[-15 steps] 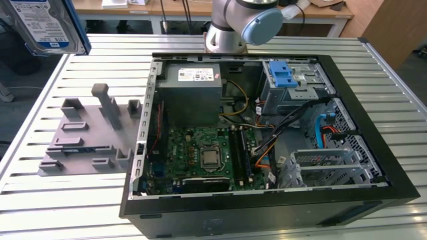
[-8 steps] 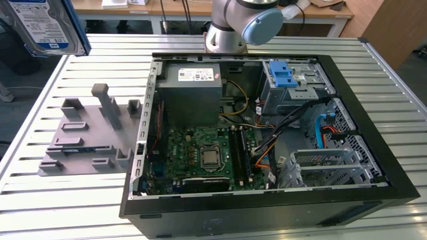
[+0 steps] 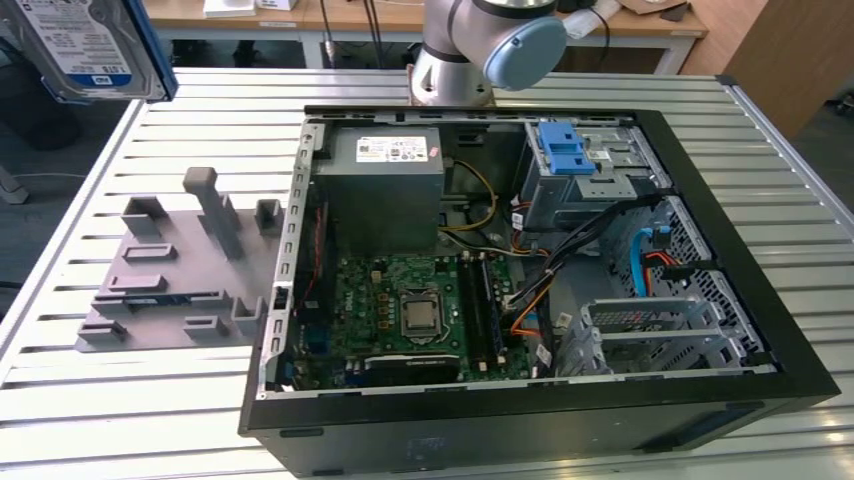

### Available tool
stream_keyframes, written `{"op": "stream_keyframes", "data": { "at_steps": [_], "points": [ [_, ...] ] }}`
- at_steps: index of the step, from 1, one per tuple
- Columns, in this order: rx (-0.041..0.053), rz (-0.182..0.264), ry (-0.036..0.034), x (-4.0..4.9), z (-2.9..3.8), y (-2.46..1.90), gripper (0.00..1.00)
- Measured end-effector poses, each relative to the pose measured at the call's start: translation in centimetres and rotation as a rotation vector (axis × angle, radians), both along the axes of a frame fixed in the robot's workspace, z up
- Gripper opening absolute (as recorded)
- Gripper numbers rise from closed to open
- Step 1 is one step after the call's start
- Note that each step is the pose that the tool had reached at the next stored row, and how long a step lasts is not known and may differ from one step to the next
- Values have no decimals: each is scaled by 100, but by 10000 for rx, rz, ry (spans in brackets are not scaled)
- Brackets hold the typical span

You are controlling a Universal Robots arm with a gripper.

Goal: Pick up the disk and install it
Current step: 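Pick up the disk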

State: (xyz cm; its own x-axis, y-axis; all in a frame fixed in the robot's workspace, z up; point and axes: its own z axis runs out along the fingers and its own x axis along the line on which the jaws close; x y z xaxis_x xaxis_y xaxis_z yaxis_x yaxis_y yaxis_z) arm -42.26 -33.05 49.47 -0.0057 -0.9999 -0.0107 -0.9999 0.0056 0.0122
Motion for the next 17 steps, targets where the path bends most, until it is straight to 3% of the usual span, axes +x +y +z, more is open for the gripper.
{"op": "stream_keyframes", "data": {
  "at_steps": [17],
  "points": [
    [36, 0, -1, 34, 18, 0, 36]
  ]
}}
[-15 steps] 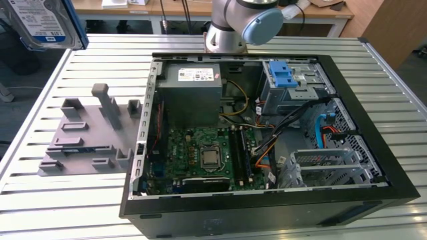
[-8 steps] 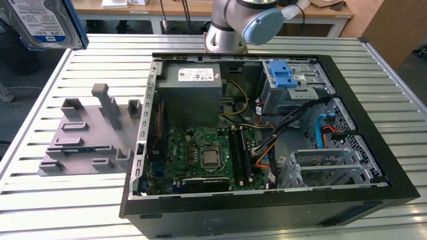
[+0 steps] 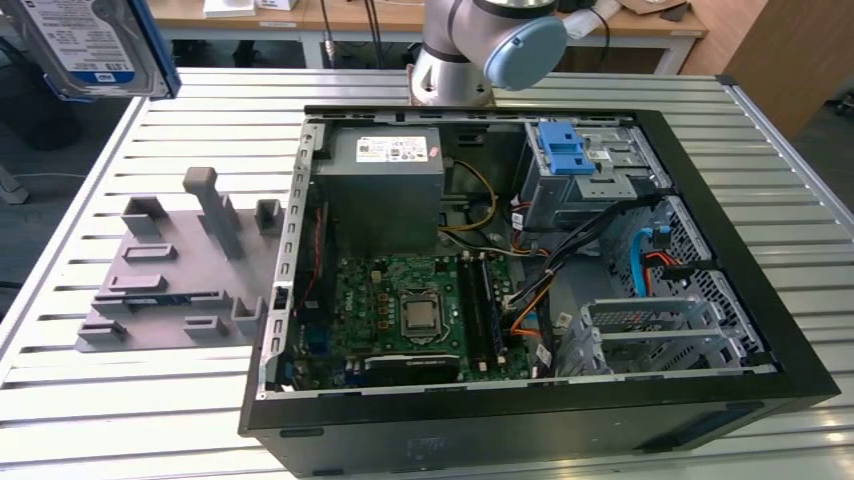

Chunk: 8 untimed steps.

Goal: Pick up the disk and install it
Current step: 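Pick up the disk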

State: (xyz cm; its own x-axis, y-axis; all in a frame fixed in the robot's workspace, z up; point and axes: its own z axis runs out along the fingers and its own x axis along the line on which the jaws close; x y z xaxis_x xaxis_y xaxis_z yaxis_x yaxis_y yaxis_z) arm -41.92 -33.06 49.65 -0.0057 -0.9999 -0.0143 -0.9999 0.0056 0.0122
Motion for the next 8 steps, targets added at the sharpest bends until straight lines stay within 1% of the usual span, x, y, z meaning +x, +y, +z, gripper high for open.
{"op": "stream_keyframes", "data": {
  "at_steps": [8],
  "points": [
    [0, 1, -1, 44, 0, 0, 36]
  ]
}}
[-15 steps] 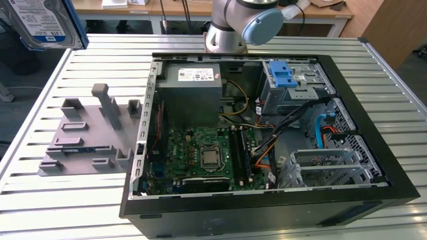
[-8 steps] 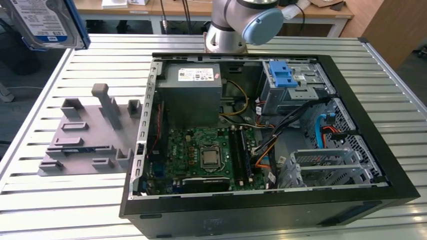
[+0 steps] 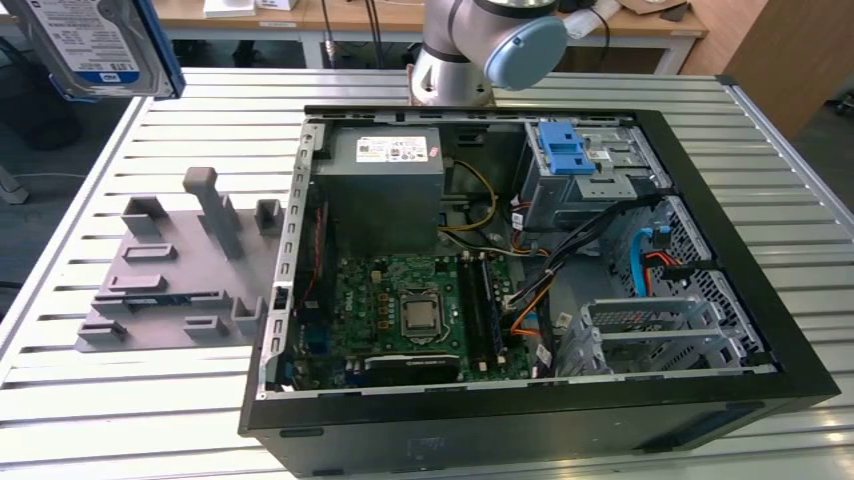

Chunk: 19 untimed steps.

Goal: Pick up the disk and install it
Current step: 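Pick up the disk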

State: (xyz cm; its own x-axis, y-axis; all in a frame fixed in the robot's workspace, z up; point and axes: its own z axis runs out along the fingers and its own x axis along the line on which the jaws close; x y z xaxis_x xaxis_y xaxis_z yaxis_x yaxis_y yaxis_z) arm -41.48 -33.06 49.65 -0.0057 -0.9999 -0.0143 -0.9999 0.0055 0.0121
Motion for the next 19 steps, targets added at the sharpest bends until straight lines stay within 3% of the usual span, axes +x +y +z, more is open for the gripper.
{"op": "stream_keyframes", "data": {
  "at_steps": [19],
  "points": [
    [0, 0, 0, 47, 0, 0, 36]
  ]
}}
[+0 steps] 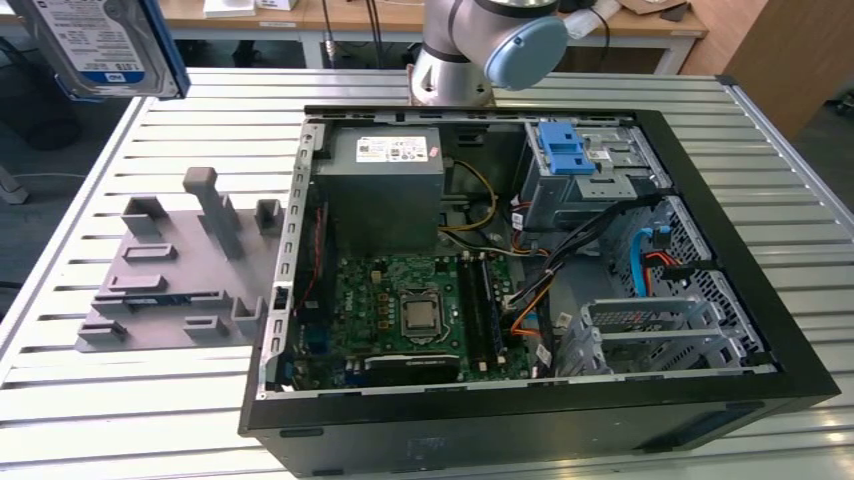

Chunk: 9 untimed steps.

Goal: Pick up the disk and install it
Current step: 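Pick up the disk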

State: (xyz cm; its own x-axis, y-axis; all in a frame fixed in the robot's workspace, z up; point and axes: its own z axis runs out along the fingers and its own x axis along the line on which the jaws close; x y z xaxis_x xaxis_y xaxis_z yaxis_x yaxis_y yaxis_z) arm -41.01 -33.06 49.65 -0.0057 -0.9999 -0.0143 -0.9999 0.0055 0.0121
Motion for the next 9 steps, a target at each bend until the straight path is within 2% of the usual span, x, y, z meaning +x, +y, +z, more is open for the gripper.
{"op": "stream_keyframes", "data": {
  "at_steps": [9],
  "points": [
    [0, 0, 0, 27, 0, 0, 36]
  ]
}}
